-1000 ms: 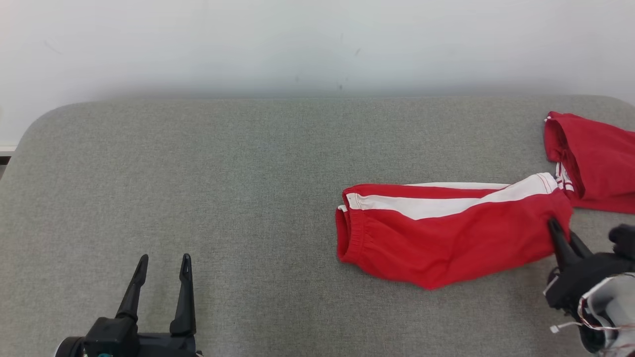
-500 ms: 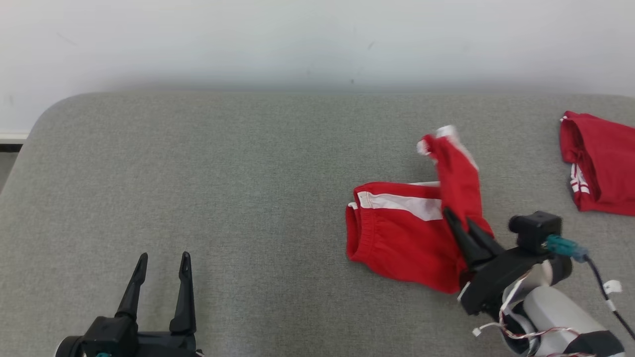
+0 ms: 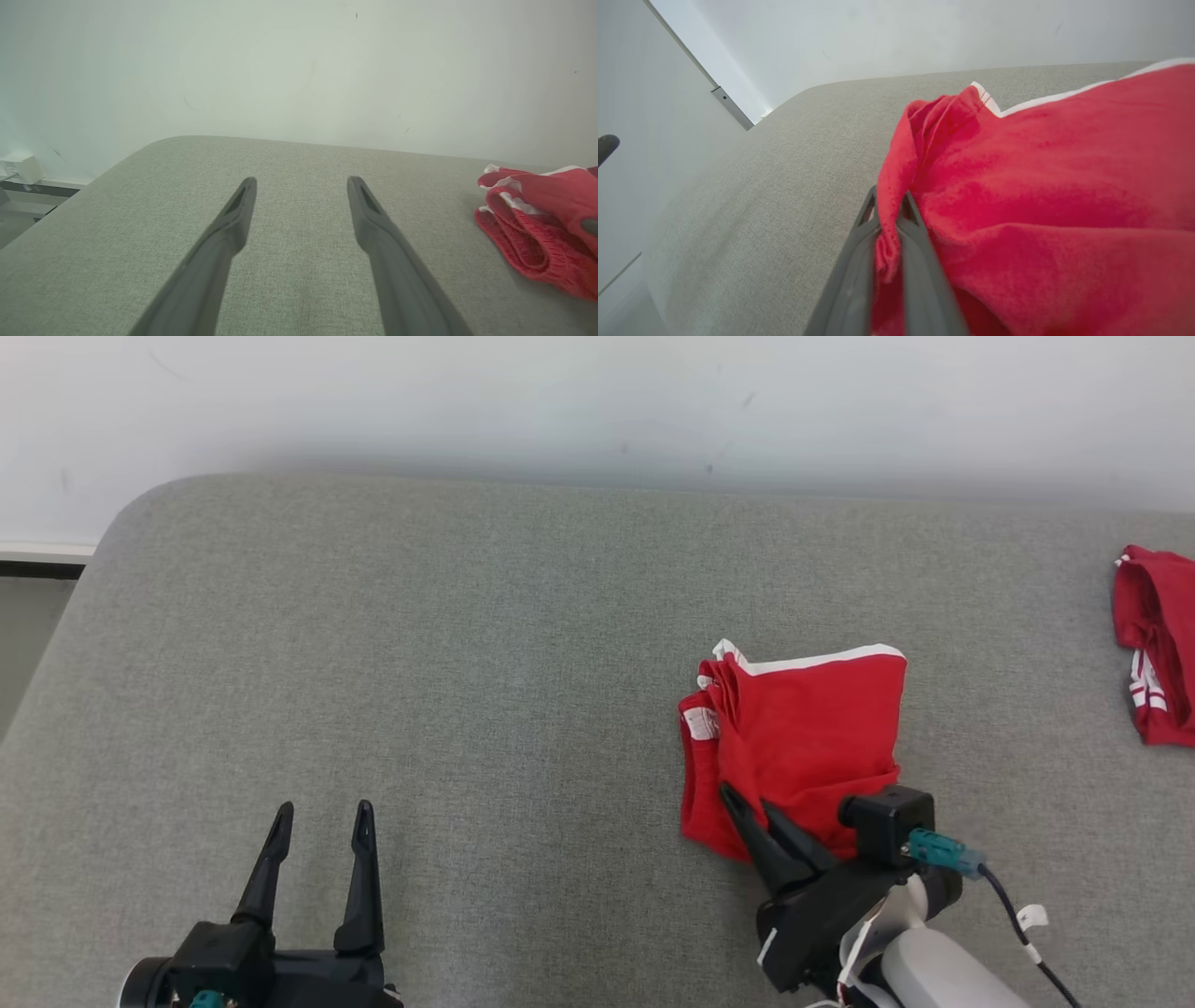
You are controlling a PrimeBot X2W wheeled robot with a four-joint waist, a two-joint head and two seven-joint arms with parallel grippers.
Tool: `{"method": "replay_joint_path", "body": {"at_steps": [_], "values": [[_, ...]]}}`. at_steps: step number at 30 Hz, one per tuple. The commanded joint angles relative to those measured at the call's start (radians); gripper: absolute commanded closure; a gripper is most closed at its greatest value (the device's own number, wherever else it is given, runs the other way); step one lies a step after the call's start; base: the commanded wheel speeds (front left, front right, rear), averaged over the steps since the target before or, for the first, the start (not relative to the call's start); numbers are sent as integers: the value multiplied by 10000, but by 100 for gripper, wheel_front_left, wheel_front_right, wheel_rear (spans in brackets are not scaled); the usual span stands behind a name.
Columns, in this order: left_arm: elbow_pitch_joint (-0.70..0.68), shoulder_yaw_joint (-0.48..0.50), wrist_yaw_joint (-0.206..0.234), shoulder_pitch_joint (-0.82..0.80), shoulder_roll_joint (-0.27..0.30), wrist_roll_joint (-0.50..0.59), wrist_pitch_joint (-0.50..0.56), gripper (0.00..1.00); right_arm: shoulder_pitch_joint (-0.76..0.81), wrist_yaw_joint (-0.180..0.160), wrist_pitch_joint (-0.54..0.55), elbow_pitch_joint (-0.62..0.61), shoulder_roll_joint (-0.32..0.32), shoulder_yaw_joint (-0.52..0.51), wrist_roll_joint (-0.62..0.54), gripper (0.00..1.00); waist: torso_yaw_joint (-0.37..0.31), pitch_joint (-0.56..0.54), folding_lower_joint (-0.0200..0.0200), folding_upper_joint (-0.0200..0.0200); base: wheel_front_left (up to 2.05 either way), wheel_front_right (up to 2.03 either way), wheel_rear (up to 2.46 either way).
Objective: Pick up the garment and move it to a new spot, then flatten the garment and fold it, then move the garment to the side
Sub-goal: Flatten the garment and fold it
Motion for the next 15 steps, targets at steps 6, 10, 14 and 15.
{"method": "replay_joint_path", "body": {"at_steps": [6, 10, 14, 15], "values": [[82, -150, 113, -110, -9, -96, -26, 0, 230, -32, -8, 299, 544, -82, -246, 100, 43, -17, -1, 0, 0, 0, 0], [146, -148, 104, -129, -11, -76, -26, 0, 193, -32, -286, 446, 524, -248, -404, 0, 7, -32, -1, 0, 0, 0, 0], [173, -61, 93, -84, -11, -40, -26, 0, 153, -32, -778, 272, 311, -707, -332, 0, -88, -57, -1, 0, 0, 0, 0], [181, -43, 90, -72, -11, -33, -26, 0, 165, -32, -892, 208, 261, -884, -276, 0, -117, -74, -1, 0, 0, 0, 0]]}}
